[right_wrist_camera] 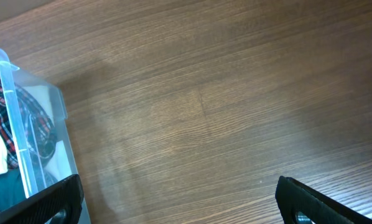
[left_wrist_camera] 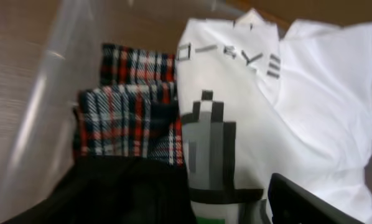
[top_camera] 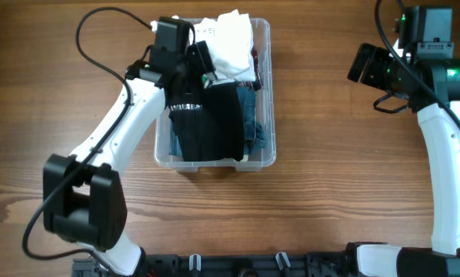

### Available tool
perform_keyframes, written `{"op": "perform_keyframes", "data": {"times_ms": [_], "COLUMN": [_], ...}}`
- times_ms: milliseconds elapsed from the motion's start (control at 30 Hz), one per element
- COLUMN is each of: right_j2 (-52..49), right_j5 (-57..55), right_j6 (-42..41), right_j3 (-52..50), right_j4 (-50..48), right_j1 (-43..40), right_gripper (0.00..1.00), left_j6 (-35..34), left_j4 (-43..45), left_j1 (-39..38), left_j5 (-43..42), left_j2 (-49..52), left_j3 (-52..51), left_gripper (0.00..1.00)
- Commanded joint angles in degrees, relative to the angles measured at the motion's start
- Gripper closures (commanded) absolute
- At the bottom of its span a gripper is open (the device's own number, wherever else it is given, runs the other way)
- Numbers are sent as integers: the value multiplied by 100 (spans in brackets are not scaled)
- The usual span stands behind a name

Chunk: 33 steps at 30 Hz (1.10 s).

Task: Pack container
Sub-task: 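Lower the white T-shirt into the container's upper end, then press and tuck the T-shirt into the container with the left gripper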

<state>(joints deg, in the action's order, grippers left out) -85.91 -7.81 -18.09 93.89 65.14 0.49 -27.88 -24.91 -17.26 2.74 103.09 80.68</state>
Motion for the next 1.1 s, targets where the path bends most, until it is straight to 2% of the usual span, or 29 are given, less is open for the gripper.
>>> {"op": "perform_keyframes", "data": {"times_ms": [0, 67, 100, 167, 200, 233, 300, 567, 733, 900, 1067], "right_j2": [-24, -24, -24, -24, -24, -24, -24, -24, -24, -24, -24], "right_j5": [-79, -79, -81, -79, -79, -79, -81, -79, -79, -81, -79], "right_j6": [52, 48, 48, 50, 50, 50, 50, 50, 50, 50, 48], "right_j3": [24, 24, 24, 24, 24, 24, 24, 24, 24, 24, 24], "right_j4": [-20, -17, -17, -15, -17, -17, -20, -20, -17, -20, -20], "right_j1": [-2, -2, -2, -2, -2, -2, -2, -2, -2, -2, -2], "right_gripper": [0, 0, 0, 0, 0, 0, 0, 0, 0, 0, 0], "left_j6": [199, 199, 199, 201, 199, 199, 199, 221, 219, 225, 420], "left_j4": [22, 26, 52, 153, 243, 313, 520, 890, 839, 66, -1294], "left_j1": [20, -22, -59, -125, -175, -205, -304, -767, -841, -839, -835], "left_j5": [310, 310, 310, 310, 310, 313, 304, 155, -275, -376, -356], "left_j2": [-632, -785, -890, -1023, -1097, -1134, -1176, -1141, -1121, -1019, -619], "left_j3": [35, 35, 35, 35, 35, 35, 35, 39, 94, 619, 2013], "left_gripper": [16, 19, 25, 54, 81, 94, 96, 96, 96, 96, 96]}}
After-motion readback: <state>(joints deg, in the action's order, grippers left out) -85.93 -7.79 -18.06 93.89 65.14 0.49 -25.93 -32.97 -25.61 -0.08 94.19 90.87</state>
